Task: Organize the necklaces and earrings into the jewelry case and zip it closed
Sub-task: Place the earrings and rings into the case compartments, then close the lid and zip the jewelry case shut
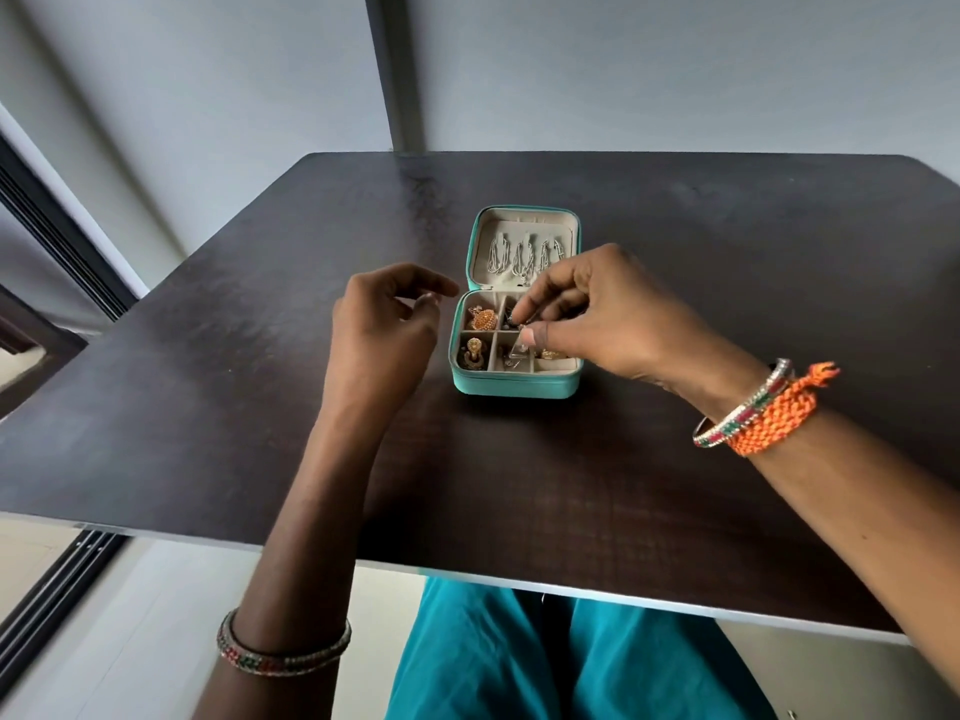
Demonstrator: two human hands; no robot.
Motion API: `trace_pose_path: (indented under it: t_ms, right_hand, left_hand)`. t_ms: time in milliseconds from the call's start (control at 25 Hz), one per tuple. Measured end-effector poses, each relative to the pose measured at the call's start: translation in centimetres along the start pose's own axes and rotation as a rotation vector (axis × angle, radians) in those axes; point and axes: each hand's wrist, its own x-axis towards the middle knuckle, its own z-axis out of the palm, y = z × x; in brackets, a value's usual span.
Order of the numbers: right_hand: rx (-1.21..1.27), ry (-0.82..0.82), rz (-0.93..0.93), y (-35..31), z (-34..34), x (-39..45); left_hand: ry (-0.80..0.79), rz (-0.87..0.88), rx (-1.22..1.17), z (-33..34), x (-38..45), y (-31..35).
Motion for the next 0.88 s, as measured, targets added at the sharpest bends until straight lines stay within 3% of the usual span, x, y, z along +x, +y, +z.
trace_pose_path:
  t_ms: [360,480,560,680,880]
  right_hand:
    - [-0.349,-0.163,-0.033,-1.2,0.3,1.3]
    - [-0.056,0.119,0.112,0.4,-2.4,3.3]
    - [0.034,0.249,0.276,2.5,-3.2,5.0]
    - [-0.006,0.144,0.353,4.9,-2.4,6.5]
    - [0.505,0.140,0.259,4.4,-3.5,6.6]
  left_hand:
    - [-0.143,-0.043,0.068,0.0,1.5,-0.9]
    - [-0.176,0.052,0.171,0.5,3.8,-0.3]
    - [-0.247,-0.033,0.087,1.2,5.7,-0.2]
    - [-0.359,-0.279,-0.166,2.1,7.5,-0.7]
    - [-0.383,-0.348,-0.478,1.9,7.4,-1.1]
